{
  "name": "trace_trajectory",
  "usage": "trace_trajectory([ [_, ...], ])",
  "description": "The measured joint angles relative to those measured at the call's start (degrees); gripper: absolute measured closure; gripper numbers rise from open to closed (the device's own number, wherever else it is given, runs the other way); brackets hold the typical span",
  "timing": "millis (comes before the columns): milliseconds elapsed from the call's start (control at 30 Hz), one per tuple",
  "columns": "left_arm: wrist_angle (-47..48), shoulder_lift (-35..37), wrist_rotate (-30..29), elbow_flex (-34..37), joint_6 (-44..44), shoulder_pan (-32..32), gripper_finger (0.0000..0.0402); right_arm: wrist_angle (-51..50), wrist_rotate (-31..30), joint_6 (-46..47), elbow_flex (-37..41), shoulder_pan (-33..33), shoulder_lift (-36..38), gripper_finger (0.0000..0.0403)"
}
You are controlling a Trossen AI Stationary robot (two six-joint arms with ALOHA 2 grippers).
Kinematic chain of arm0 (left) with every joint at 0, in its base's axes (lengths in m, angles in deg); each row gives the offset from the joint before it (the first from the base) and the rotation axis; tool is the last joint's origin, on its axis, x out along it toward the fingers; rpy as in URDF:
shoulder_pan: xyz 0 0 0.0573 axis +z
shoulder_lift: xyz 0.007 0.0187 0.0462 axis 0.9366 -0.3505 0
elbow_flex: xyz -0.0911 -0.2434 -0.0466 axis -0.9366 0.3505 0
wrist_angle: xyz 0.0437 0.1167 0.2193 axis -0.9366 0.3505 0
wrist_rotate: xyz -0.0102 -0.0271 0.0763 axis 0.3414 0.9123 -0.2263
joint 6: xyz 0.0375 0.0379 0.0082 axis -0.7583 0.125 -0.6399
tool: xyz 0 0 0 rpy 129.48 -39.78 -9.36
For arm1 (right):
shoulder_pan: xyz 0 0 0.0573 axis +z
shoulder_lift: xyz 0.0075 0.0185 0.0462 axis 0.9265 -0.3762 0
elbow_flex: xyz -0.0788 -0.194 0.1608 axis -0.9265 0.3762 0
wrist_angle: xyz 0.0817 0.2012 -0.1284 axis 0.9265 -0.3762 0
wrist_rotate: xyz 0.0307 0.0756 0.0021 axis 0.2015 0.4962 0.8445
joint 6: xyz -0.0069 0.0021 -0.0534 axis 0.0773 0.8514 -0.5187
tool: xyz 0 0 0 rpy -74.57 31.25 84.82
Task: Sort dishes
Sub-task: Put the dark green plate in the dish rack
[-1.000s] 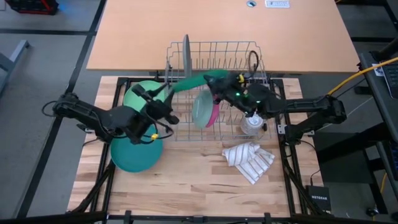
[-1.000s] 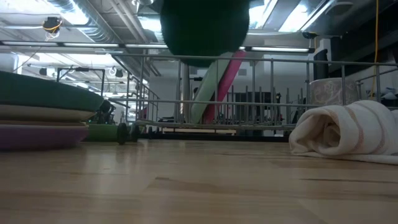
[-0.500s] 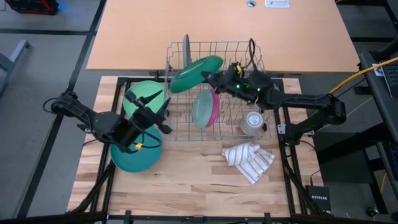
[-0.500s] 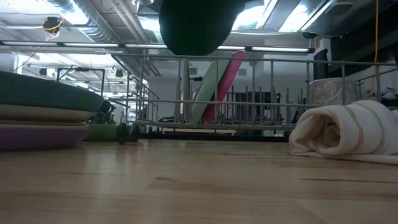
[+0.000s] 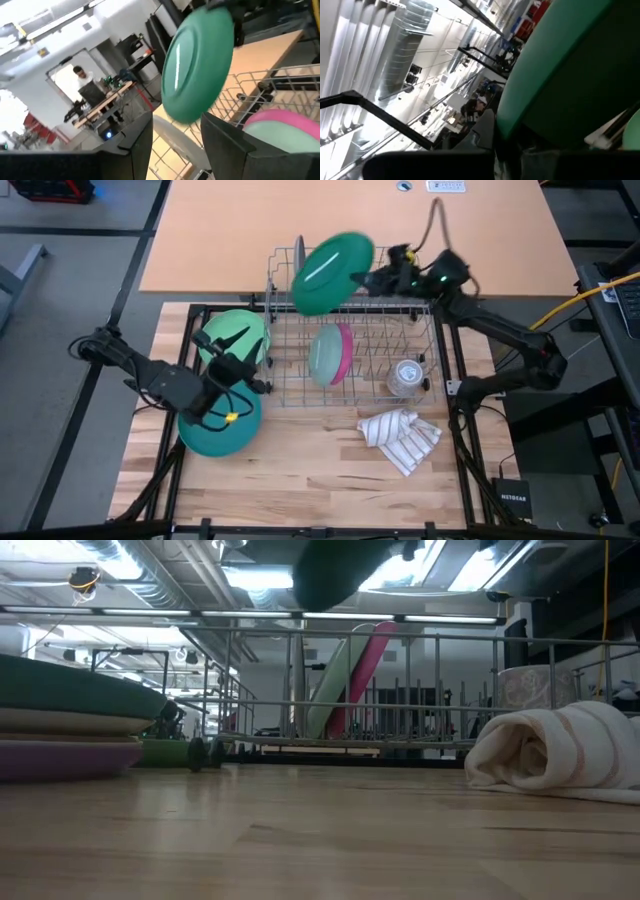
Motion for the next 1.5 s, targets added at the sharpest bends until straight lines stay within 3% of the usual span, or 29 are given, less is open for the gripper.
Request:
trace_trajectory([
  [100, 9.8, 0.7, 0.4, 0.0, 10.7, 1.5, 0.0247, 0.1, 4.8, -0.1, -0.1, -6.1, 0.4, 0.0391],
  [300, 27.5, 0.9, 6.7, 0.0, 30.4, 6.0, 0.0247, -1.7, 14.4, -3.2, -0.1, -14.3, -1.9, 0.0391],
  [467, 38.8, 0.9, 13.7, 0.0, 42.5, 10.3, 0.0247, -1.7, 18.1, -11.2, -0.1, -17.5, -4.9, 0.0390],
  [667, 48.3, 0.9, 18.9, 0.0, 52.7, 14.5, 0.0247, -2.0, 18.2, -19.6, -0.1, -17.6, -10.0, 0.0390],
  [1100, 53.7, 0.9, 19.6, 0.0, 57.1, 19.4, 0.0247, -2.8, 18.2, -27.8, -0.1, -17.6, -17.7, 0.0387],
  [1500, 53.7, 0.9, 19.8, 0.0, 56.6, 23.8, 0.0247, -10.7, 16.5, -37.2, 0.0, -17.6, -18.0, 0.0387],
])
